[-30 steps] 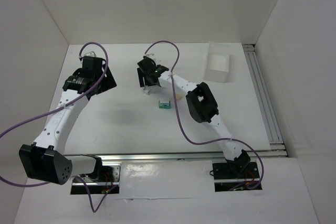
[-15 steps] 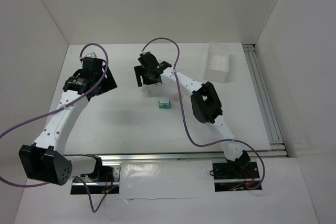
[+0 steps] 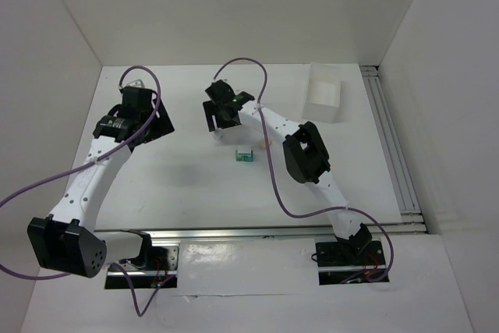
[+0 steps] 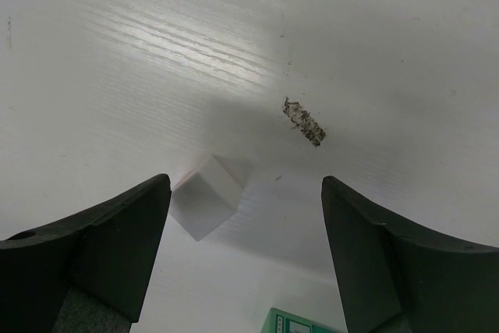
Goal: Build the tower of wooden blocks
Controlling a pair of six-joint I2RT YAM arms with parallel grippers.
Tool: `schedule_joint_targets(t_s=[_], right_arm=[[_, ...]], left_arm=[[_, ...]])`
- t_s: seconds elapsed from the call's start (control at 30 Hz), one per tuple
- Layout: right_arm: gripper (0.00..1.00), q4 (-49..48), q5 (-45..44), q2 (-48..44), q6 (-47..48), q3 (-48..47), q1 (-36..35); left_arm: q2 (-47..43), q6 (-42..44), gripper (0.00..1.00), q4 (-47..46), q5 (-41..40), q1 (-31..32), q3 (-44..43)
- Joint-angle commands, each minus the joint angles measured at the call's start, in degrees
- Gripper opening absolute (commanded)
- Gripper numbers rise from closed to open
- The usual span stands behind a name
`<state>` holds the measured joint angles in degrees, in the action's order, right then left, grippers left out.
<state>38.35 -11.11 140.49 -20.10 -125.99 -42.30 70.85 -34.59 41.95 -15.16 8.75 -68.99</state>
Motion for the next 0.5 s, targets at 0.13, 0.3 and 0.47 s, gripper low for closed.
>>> schedule_joint_targets(t_s=[0.13,0.3,0.47], right_arm=[[0.83,3.9,-6.2,-3.4,0.8,2.8,-0.9],[0.82,6.0,-8.4,-4.7,1.3,2.8,-0.9],[0.81,5.3,-4.3,-5.7,0.6,2.8,-0.9]], left_arm=[[-1.9,0.6,0.83,-1.3,-0.5,-0.3,0.2],[-1.9,0.6,0.83,-1.3,-0.5,-0.3,0.2],[-1.9,0.6,0.83,-1.3,0.0,-0.3,0.2]])
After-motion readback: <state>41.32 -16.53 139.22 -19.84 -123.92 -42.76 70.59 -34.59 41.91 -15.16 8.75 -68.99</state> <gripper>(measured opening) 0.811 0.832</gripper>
